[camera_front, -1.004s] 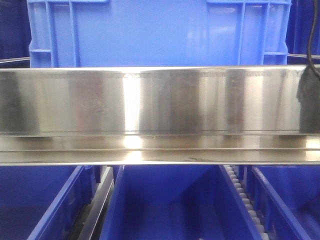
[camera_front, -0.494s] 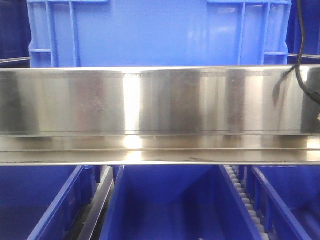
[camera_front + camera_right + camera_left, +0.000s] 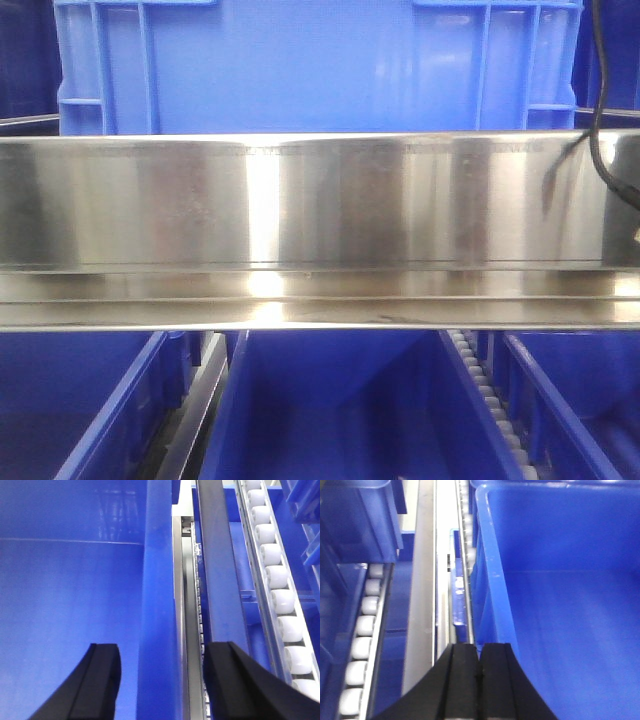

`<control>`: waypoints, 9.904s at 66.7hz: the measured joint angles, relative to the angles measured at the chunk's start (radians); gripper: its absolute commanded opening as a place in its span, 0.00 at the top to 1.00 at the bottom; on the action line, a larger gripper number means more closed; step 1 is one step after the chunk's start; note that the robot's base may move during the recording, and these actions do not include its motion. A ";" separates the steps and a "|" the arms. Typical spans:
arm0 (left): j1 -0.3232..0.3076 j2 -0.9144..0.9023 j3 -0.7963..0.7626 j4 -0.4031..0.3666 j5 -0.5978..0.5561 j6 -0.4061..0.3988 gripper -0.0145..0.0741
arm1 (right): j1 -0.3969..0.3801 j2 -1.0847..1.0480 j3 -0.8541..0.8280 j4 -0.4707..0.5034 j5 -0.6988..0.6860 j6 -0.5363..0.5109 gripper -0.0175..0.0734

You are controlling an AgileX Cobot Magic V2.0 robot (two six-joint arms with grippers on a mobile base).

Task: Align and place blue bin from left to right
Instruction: 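Close both grippers on the side walls of the large blue bin, then lift the blue bin with both grippers off the rack shelf, then pull the held blue bin back toward the robot with both grippers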

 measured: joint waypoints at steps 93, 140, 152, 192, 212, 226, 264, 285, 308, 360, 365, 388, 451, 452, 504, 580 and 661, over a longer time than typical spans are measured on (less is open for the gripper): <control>-0.071 0.113 0.000 0.166 -0.068 -0.155 0.55 | 0.000 0.000 0.000 0.000 -0.004 0.002 0.50; -0.085 0.168 -0.002 0.169 -0.045 -0.155 0.57 | 0.000 0.000 0.000 0.000 -0.015 0.002 0.50; -0.085 0.170 -0.002 0.170 -0.043 -0.155 0.58 | 0.000 0.000 0.000 0.000 -0.016 0.002 0.50; -0.085 0.170 -0.004 0.183 -0.051 -0.153 0.96 | 0.000 0.000 0.000 -0.003 -0.010 -0.010 0.90; -0.085 0.170 -0.007 0.170 -0.048 -0.153 0.96 | 0.002 0.000 -0.002 0.005 -0.026 0.015 0.88; -0.085 0.170 -0.007 0.170 -0.048 -0.153 0.96 | 0.002 0.000 -0.002 0.005 -0.027 0.015 0.88; -0.100 0.174 -0.220 0.160 0.139 -0.153 0.96 | 0.025 -0.002 -0.151 -0.004 0.108 0.022 0.88; -0.149 0.168 -0.302 0.201 0.162 -0.166 0.96 | 0.035 -0.080 -0.151 -0.042 0.142 0.033 0.89; -0.170 0.157 -0.302 0.190 0.167 -0.206 0.96 | 0.036 -0.188 -0.002 -0.068 0.066 0.035 0.89; -0.239 0.059 -0.140 0.237 0.172 -0.229 0.96 | 0.042 -0.385 0.352 -0.113 -0.122 0.121 0.89; -0.244 -0.007 -0.024 0.233 0.128 -0.259 0.96 | 0.043 -0.389 0.359 -0.111 -0.130 0.121 0.89; -0.250 -0.295 0.432 0.263 -0.060 -0.366 0.96 | 0.112 -0.444 0.406 -0.111 -0.139 0.122 0.89; -0.430 -0.550 0.688 0.410 0.006 -0.552 0.96 | 0.360 -0.779 0.794 -0.351 -0.116 0.453 0.89; -0.434 -0.550 0.687 0.412 0.008 -0.557 0.96 | 0.361 -0.782 0.794 -0.351 -0.116 0.453 0.89; -0.466 -0.562 0.697 0.448 0.034 -0.602 0.96 | 0.364 -0.785 0.799 -0.357 -0.124 0.457 0.89; -0.466 -0.562 0.697 0.448 0.035 -0.602 0.96 | 0.365 -0.785 0.799 -0.357 -0.126 0.457 0.89; -0.466 -0.578 0.697 0.496 0.102 -0.618 0.96 | 0.357 -0.794 0.801 -0.401 -0.453 0.462 0.89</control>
